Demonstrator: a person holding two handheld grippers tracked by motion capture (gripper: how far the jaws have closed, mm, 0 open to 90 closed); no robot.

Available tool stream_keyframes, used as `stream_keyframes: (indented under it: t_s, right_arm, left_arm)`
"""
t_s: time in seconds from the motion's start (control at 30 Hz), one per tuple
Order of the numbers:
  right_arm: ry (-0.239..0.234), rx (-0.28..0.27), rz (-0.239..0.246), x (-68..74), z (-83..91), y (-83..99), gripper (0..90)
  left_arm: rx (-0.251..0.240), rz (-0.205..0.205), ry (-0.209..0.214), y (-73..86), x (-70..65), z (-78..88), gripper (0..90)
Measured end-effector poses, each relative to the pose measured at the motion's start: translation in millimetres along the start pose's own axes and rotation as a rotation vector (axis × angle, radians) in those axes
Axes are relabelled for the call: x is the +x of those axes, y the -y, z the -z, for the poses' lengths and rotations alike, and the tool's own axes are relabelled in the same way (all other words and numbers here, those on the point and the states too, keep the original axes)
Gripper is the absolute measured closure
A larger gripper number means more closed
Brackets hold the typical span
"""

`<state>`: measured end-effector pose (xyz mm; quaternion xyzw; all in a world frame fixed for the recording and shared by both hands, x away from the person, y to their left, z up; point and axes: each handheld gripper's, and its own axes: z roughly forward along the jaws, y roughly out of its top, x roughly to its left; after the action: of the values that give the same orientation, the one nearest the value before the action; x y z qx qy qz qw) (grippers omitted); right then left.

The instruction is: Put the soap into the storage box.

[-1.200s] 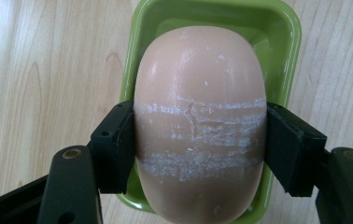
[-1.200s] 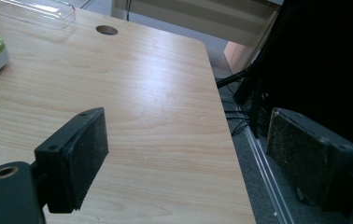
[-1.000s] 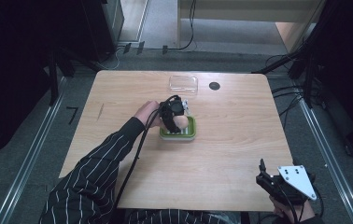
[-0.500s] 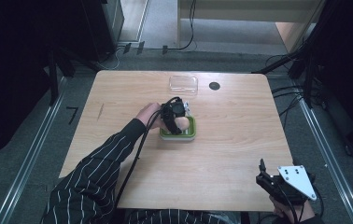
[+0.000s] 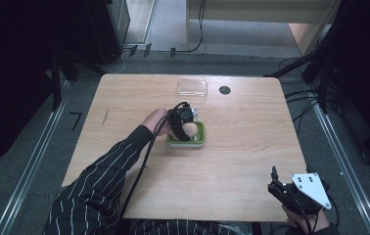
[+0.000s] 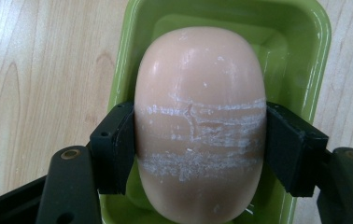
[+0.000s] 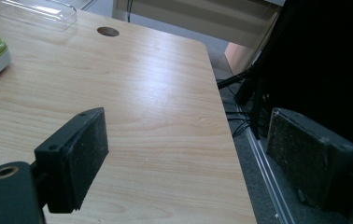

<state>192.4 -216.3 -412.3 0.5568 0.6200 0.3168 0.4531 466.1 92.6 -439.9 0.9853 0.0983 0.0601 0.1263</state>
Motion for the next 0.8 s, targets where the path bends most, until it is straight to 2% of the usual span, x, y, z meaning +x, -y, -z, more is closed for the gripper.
stream_keyframes:
  t_s: [0.3, 0.4, 0.5, 0.7, 0.8]
  right_arm:
    - [-0.001, -0.003, 0.003, 0.0, -0.1, -0.2, 13.6]
    - [-0.002, -0.003, 0.002, 0.0, -0.2, -0.2, 13.6]
    - [-0.001, -0.003, 0.002, 0.0, -0.3, -0.2, 13.6]
    - [-0.002, -0.007, 0.0, -0.1, -0.3, -0.4, 13.6]
    - [-0.004, -0.007, -0.004, 0.0, -1.1, -0.7, 13.5]
  left_arm:
    - [-0.021, 0.027, -0.01, 0.6, 0.4, 3.7, 27.8]
    - [-0.03, 0.039, -0.013, 0.3, 1.6, 7.4, 22.9]
    - [-0.004, 0.053, -0.021, 0.0, 2.0, 10.4, 14.3]
    - [0.012, 0.067, -0.019, 0.9, 0.7, 15.9, 7.5]
    - [0.03, 0.078, -0.036, -0.1, -3.7, 21.7, 5.6]
